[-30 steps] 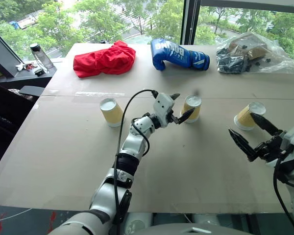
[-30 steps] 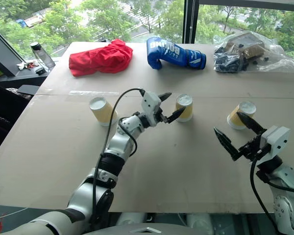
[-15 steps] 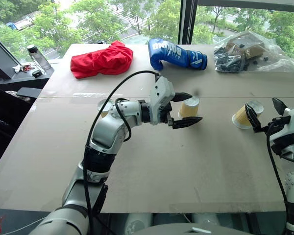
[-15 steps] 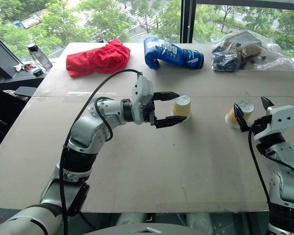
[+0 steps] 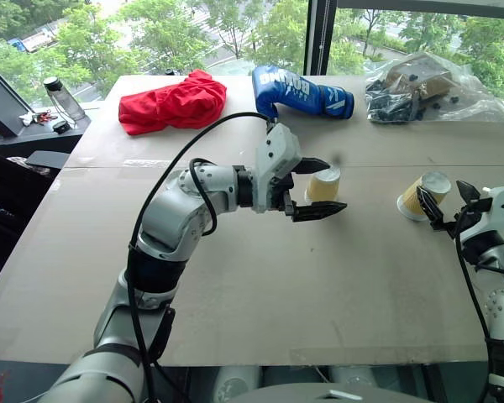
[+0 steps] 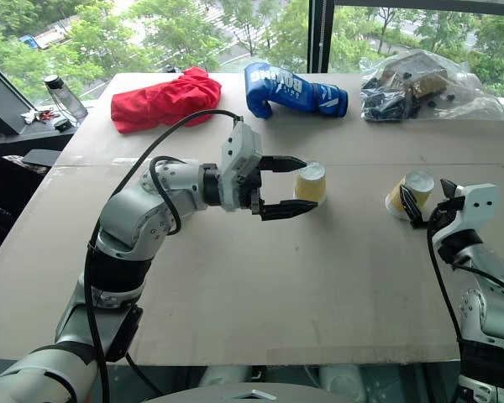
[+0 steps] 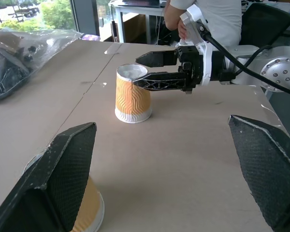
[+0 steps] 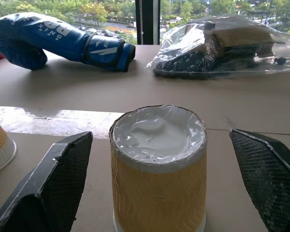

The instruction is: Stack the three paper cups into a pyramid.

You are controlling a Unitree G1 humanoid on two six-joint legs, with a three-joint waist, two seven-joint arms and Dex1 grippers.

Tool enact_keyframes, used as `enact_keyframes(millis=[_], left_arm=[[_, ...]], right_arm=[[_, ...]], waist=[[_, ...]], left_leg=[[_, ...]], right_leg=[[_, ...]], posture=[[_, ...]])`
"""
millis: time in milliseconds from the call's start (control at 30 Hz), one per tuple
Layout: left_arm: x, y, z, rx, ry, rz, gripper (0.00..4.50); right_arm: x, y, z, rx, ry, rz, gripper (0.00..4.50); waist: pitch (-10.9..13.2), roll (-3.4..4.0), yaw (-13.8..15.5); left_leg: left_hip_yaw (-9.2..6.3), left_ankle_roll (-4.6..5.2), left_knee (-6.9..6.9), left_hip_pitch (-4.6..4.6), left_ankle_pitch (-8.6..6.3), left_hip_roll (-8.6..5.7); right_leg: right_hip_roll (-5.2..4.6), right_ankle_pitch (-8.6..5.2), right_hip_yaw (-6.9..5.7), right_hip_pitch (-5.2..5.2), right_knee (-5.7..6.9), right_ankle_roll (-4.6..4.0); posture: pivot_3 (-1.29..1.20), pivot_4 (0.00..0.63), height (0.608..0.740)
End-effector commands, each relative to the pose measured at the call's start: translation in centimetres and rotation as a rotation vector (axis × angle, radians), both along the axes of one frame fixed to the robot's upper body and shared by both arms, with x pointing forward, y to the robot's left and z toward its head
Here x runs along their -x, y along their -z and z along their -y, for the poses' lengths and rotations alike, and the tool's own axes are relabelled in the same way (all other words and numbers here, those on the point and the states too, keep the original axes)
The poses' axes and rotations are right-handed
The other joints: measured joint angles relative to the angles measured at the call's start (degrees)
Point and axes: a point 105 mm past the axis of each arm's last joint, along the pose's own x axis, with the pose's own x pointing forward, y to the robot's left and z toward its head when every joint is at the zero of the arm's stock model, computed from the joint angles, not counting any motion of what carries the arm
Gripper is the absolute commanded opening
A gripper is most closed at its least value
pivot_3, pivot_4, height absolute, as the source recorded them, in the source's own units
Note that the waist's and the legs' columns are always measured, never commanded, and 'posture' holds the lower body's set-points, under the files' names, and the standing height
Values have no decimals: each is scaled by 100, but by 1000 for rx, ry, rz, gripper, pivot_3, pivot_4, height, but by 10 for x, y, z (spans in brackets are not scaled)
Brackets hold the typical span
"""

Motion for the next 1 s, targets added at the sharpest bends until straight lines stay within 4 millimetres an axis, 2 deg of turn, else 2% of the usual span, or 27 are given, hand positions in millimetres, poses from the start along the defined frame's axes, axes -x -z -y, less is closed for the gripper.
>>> enact_keyframes(millis=[33,100,133,167,200,267,300,467,633,833,1000], left_arm=[[5,-12,1,2,7,62,4489],[4,-12,0,2,-1,67,4489],[5,-11,0,-1,-3,71,4500],[5,-11,-1,-3,-3,72,4500],[5,-11,-1,-2,-5,72,4500],[4,-12,-2,2,-11,70,4500],[4,-12,-2,1,-13,68,4500],[4,-12,-7,-3,-22,60,4500],[7,-6,-24,-4,-84,22,4500],[12,13,-54,-41,-217,-11,4500],[13,15,-67,-36,-312,-8,4500]], right_arm=[[-3,-10,1,-3,-2,59,4500],[-4,-10,1,-9,-2,67,4500],[-5,-10,2,-8,-2,71,3974],[-5,-9,2,-6,-3,72,3728],[-5,-9,2,-3,-7,75,3297],[-7,-7,1,10,-19,75,2305],[-7,-7,1,20,-24,78,2100],[-10,-14,-4,52,-55,101,2100],[-7,-25,-42,52,-220,120,2100],[-12,-27,-84,62,-356,112,2100],[-20,-21,-100,65,-405,98,2100]], waist=[[2,1,-1],[3,1,-2],[4,2,-3],[5,2,-3],[5,3,-3],[5,2,-3],[5,3,-3],[6,4,-6],[12,10,-39],[15,10,-28],[20,3,21]], left_leg=[[0,0,0,0,0,0],[0,0,0,0,0,0],[0,-1,0,0,1,1],[0,-1,0,0,1,1],[2,-3,0,-1,1,1],[2,-5,0,-1,3,1],[2,-5,0,-1,3,1],[3,-4,0,-1,3,1],[11,-16,-6,-3,9,7],[10,-7,-6,-4,4,9],[6,-1,-5,-5,0,9]], right_leg=[[0,0,0,0,0,0],[1,0,-1,-1,1,0],[1,0,-1,-1,1,0],[0,0,0,-2,1,0],[0,0,1,-2,1,0],[0,0,2,-3,1,0],[0,0,2,-3,1,0],[0,0,2,-4,2,0],[3,0,15,-18,6,0],[3,0,13,-19,6,0],[0,0,9,-19,7,0]], posture=[[0,150,740],[0,150,740],[0,150,740],[0,150,740],[0,150,740],[0,150,740],[0,150,740],[0,150,740],[0,150,740],[0,150,740],[0,150,740]])
